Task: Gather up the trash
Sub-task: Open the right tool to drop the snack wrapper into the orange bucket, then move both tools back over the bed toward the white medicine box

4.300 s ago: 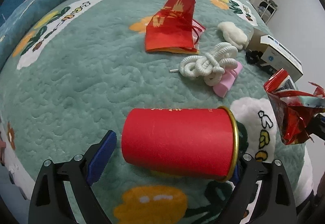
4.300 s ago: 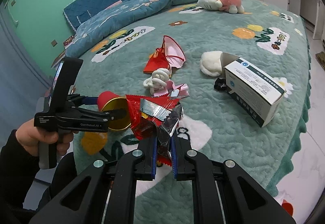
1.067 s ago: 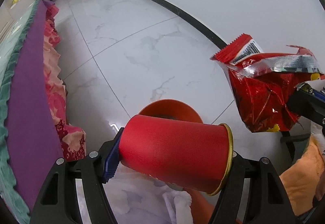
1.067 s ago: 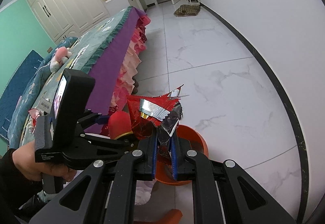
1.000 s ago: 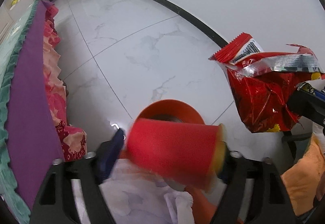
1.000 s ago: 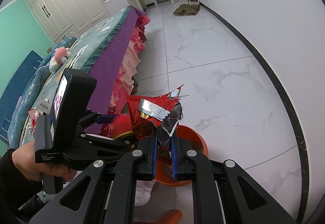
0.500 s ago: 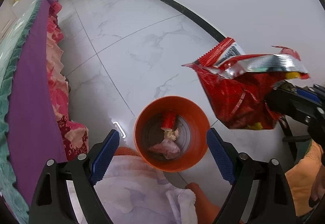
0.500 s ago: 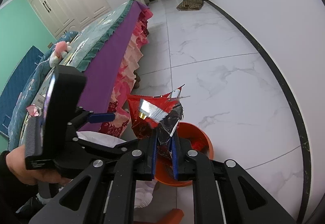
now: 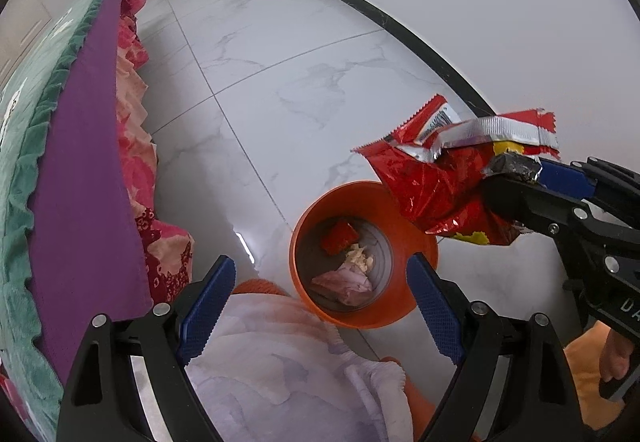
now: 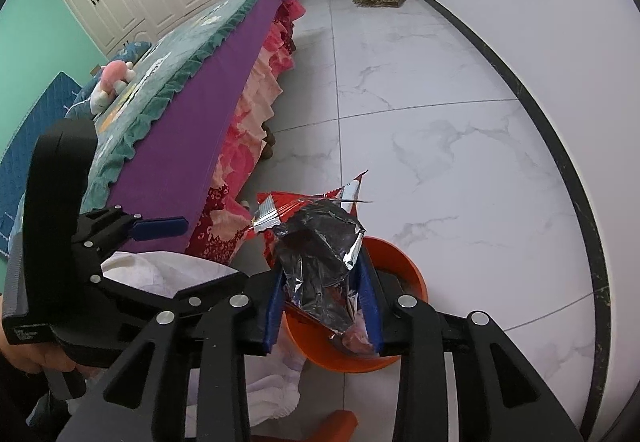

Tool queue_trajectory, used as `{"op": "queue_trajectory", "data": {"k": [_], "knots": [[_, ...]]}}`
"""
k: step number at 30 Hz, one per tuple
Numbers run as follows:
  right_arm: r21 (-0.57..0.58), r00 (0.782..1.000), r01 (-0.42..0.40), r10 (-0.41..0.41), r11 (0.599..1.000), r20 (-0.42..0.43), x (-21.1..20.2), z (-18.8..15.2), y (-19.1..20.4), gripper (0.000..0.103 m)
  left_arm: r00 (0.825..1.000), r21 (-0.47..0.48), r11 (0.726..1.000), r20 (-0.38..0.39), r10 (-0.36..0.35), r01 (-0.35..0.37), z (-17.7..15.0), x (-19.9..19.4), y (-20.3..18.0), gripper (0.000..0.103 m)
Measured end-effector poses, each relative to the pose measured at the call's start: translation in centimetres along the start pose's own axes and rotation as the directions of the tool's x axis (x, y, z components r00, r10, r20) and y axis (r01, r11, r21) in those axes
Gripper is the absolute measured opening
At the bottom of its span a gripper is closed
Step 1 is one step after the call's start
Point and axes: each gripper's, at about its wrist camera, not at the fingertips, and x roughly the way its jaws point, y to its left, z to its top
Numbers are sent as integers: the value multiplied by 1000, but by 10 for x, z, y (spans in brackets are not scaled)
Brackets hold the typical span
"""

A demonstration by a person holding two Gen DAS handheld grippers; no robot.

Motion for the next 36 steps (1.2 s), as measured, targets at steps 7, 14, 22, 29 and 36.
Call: {"op": "queue_trajectory", "data": {"k": [7,14,22,29,36], "knots": [[5,1000,22,-22,1000,-18,6,-2,0,50,1000,-9,1000,3,-2,2,-3,-2,3,87],[11,1000,25,-25,1000,-13,7,-2,2,59,1000,-16,1000,5,-3,3,-5,-4,7,87],[11,999,34,-34,999,-5,6,1,3,62,1000,-18,1000,8,2,-2,-7,-6,10,87],[5,1000,17,-17,1000,18,-7,5,9,62,1000,-21,1000,24,4,-3,-9,-15,12,87],[-15,998,-22,22,1000,57,-31,10,27,62,996,-27,999,79,31,-29,-15,-43,17,87]]}}
